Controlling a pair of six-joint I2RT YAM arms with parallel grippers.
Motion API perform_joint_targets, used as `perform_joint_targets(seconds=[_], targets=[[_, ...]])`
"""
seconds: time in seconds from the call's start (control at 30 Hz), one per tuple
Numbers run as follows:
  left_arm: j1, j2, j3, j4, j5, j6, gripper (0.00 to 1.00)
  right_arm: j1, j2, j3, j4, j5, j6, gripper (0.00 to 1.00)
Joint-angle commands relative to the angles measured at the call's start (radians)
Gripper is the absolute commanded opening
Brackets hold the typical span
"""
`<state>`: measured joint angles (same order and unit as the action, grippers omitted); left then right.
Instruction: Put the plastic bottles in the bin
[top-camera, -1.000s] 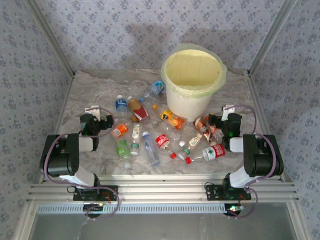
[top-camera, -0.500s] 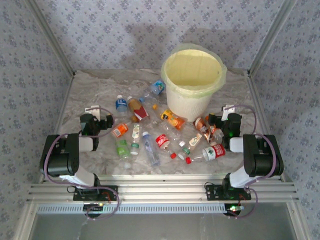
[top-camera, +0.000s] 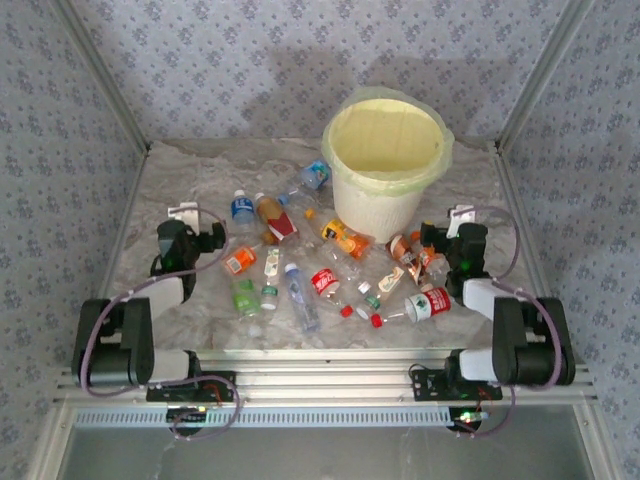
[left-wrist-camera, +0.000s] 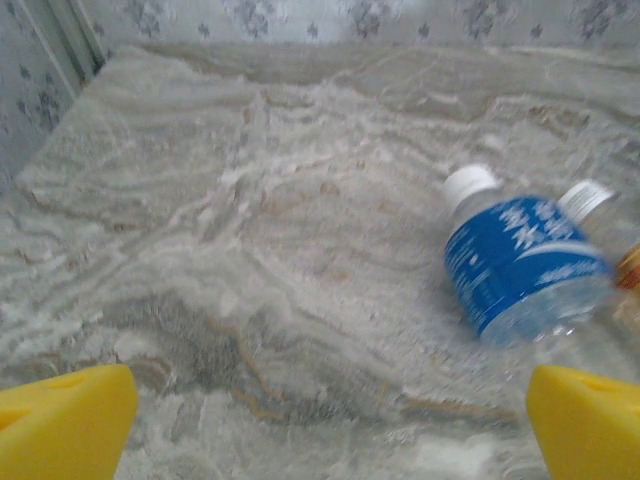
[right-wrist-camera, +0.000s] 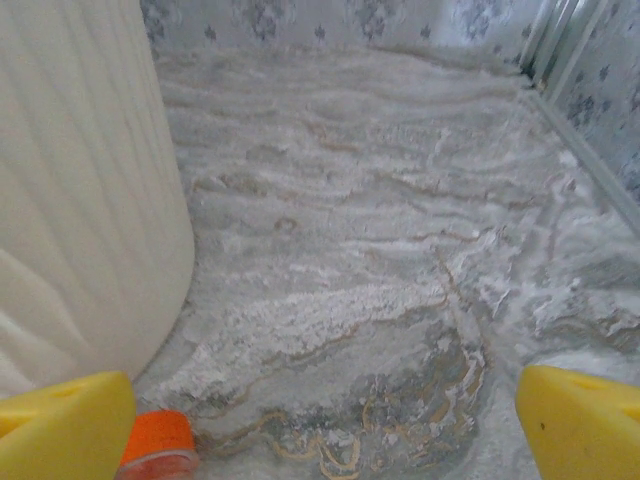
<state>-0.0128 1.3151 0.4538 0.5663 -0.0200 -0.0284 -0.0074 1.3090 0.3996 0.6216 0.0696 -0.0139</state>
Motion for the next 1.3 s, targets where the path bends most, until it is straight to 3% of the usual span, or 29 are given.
perform_joint_targets(seconds=[0.0, 0.27, 0.4, 0.6, 0.97, 1.17, 1.27], targets=[[-0.042, -0.077, 0.074, -0.201, -0.055, -0.063, 1.0, 0.031, -0.105, 0.054, -0.201, 0.068, 0.064, 1.0], [-0.264, -0.222, 0.244, -0.55, -0.05, -0.209, 1.0, 0.141, -0.367, 0.086, -0.558, 0.095, 0.232, 1.0], [-0.36, -0.279, 0.336, -0.673, 0.089, -0.18, 1.0, 0.182, -0.481, 0.097, -0.768, 0.149, 0.397, 1.0], [-0.382, -0.291, 0.352, -0.694, 0.268, -0.142, 1.0, 0.245, -0.611, 0.106, -0.982, 0.173, 0.486, 1.0], [-0.388, -0.277, 0.376, -0.708, 0.358, -0.165, 1.0, 0.292, -0.556, 0.193, -1.16, 0.156, 0.543, 1.0], [-0.495, -0.259, 0.509, -0.849, 0.346, -0.192, 1.0, 0.31, -0.502, 0.269, -1.286, 0.109, 0.551, 0.91], [-0.519, -0.249, 0.561, -0.916, 0.403, -0.163, 1.0, 0.314, -0.475, 0.293, -1.346, 0.074, 0.561, 0.88]])
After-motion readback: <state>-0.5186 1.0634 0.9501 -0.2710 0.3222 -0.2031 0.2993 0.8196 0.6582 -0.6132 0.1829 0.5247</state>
